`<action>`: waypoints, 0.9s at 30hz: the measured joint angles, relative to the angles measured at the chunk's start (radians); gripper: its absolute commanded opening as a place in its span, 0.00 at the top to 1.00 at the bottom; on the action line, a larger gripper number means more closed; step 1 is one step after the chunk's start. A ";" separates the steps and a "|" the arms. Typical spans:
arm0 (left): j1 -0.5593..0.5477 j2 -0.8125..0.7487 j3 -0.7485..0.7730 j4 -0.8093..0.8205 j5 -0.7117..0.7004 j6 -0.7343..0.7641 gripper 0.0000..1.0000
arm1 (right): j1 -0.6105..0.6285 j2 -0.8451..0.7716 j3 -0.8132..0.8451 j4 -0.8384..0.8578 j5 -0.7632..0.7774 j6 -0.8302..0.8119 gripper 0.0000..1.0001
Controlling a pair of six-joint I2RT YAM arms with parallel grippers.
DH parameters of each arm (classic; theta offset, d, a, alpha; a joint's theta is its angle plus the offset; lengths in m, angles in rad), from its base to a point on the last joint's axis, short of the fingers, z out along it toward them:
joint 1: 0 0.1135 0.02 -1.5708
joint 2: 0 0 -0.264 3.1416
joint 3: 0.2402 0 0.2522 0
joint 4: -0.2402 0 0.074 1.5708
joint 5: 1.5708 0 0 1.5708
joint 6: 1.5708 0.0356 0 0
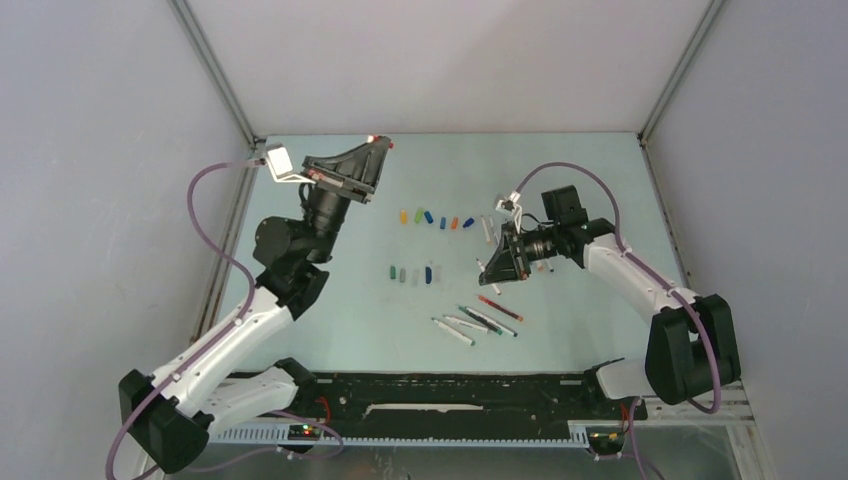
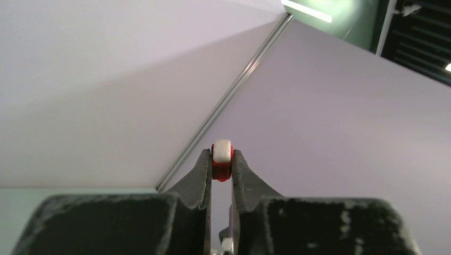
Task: Open the pen caps
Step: Place the pen at the center of the board.
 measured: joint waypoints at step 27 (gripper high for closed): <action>0.073 -0.008 -0.491 -0.224 0.354 -0.136 1.00 | 0.063 0.188 0.028 -0.234 0.745 -0.305 0.93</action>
